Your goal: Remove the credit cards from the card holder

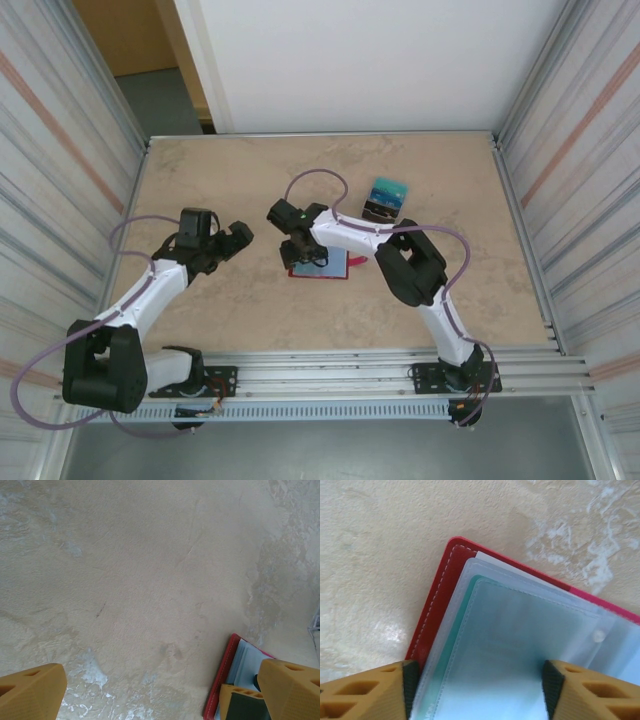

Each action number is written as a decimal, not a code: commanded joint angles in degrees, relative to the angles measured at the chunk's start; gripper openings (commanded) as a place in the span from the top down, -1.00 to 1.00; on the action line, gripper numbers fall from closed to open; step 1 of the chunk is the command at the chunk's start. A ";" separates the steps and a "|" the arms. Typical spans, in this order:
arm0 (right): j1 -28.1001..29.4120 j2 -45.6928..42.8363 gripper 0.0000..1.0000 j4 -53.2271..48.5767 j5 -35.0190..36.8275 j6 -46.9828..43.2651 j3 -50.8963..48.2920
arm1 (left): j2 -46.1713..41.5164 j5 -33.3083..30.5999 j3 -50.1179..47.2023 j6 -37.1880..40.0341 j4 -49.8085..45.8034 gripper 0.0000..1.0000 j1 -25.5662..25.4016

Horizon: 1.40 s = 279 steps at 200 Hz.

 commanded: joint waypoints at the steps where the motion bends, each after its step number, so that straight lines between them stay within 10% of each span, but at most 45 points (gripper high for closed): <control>1: -0.04 -1.58 -0.09 1.91 -6.04 -0.90 -2.98 | 0.16 0.72 -0.19 -0.85 0.36 -0.97 0.50; 47: 0.19 -4.84 -0.40 2.48 -8.54 -4.56 -6.48 | 0.33 1.11 0.35 -0.57 0.28 -0.97 0.45; 279: 2.00 -4.16 -0.31 -2.83 -0.44 -3.08 -6.83 | 1.58 3.34 0.93 -0.26 1.73 -0.97 0.38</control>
